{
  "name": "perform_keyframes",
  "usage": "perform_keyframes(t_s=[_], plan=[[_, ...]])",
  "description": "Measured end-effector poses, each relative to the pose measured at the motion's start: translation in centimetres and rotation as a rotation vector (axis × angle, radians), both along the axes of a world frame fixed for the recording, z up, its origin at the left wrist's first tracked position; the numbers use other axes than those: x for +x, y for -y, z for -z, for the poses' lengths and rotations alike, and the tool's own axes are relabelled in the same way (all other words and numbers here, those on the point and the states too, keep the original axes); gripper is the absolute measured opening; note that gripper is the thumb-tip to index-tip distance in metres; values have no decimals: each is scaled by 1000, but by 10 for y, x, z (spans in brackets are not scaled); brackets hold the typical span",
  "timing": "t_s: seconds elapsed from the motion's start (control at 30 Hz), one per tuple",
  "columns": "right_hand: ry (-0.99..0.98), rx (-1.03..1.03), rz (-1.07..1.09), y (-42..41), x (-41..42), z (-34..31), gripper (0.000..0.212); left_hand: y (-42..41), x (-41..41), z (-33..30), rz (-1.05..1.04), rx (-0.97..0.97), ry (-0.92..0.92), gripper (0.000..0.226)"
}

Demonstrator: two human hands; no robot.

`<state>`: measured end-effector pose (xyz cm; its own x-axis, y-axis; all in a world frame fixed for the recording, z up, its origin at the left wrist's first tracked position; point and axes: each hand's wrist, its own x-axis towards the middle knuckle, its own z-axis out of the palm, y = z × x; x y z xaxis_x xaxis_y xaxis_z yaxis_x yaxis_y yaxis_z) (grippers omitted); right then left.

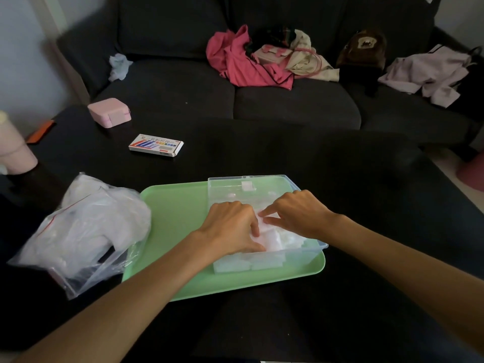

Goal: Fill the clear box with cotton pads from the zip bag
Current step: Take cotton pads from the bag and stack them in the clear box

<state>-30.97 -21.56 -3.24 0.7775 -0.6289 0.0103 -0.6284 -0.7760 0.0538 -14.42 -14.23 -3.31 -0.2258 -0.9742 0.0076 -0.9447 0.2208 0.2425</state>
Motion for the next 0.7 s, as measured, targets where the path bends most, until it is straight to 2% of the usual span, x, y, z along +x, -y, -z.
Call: perform_keyframes(t_s=[0.07, 0.13, 0.2, 0.3, 0.5, 0.6, 0.67, 0.7], plan=[[64, 64, 89, -1, -4, -10, 27, -2, 8, -13, -48, 49, -80, 36], [181, 104, 177, -6, -11, -22, 23, -9, 27, -28, -146, 53, -187, 22], [277, 113, 226, -10, -16, -31, 20, -18, 54, -41, -264, 8, -258, 8], [370, 157, 225, -26, -2, -44, 16, -45, 94, -54, -444, -93, -280, 2], [452, 299, 135, -71, 94, -45, 16, -104, 158, -45, -738, -388, -186, 19], [493, 356, 137, -97, 153, -23, 23, -121, 176, -24, -916, -387, -276, 45], [574, 356, 239, -109, 185, -8, 27, -126, 183, -9, -1026, -323, -413, 73], [612, 368, 296, -113, 197, -1, 34, -129, 187, -2, -1055, -268, -441, 80]])
